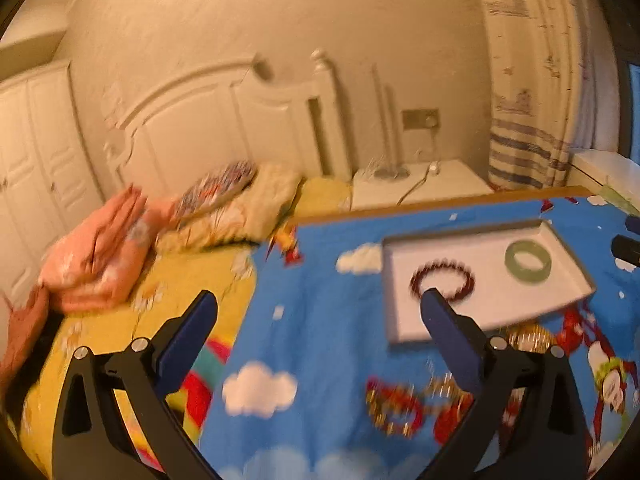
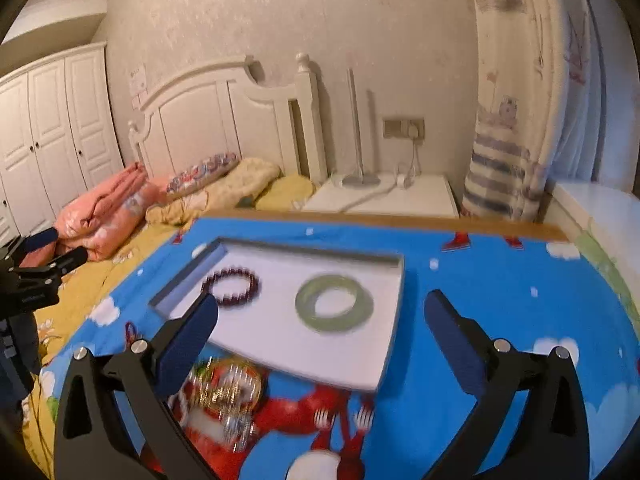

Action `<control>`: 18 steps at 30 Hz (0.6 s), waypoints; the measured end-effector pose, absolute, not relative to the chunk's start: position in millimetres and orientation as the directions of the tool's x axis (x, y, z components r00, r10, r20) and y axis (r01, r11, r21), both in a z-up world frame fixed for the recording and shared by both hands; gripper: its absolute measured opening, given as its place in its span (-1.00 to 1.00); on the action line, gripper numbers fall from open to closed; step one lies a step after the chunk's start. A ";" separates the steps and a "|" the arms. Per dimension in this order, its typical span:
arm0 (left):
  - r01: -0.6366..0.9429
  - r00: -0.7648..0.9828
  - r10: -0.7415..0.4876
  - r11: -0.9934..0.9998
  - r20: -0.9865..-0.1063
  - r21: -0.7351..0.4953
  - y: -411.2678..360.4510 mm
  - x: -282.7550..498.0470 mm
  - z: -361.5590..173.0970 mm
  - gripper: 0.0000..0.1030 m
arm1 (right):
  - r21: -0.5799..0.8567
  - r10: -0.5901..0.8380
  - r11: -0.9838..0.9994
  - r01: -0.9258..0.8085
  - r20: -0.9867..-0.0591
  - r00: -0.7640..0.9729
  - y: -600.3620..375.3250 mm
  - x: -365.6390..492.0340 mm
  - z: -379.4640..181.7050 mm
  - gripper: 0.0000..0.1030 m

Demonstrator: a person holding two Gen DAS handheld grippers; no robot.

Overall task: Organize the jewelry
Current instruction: 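Withdraw both open tools from the tray back toward the jewelry heap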

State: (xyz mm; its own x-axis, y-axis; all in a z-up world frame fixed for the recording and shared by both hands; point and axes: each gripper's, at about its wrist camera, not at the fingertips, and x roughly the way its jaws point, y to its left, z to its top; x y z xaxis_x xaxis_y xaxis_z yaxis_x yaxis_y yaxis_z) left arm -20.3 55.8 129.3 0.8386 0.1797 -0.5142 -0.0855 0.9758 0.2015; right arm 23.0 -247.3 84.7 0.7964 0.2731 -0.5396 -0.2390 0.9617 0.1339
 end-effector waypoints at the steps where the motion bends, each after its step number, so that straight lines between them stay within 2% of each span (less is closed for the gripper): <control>1: -0.097 0.825 0.183 0.978 -0.535 0.185 61.2 -26.1 123.9 0.96 | 0.141 0.268 0.963 -0.229 -0.562 0.783 -246.7 21.9 79.8 0.91; 5: -0.133 0.749 0.177 0.984 -0.639 0.116 83.9 -48.7 88.9 0.96 | 0.156 0.243 0.970 -0.187 -0.629 0.738 -246.4 15.0 56.0 0.91; 9: -0.140 0.693 0.157 0.987 -0.704 0.082 93.1 -63.0 53.2 0.96 | 0.158 0.246 0.969 -0.189 -0.672 0.698 -242.6 3.9 33.4 0.91; 14: -0.151 0.673 0.173 0.984 -0.719 0.096 96.9 -72.2 24.3 0.96 | 0.168 0.278 0.960 -0.226 -0.686 0.672 -228.8 -12.7 18.6 0.91; 18: -0.148 0.701 0.179 0.983 -0.690 0.106 95.4 -68.5 33.7 0.96 | 0.170 0.342 0.934 -0.314 -0.677 0.652 -200.8 -24.6 22.0 0.91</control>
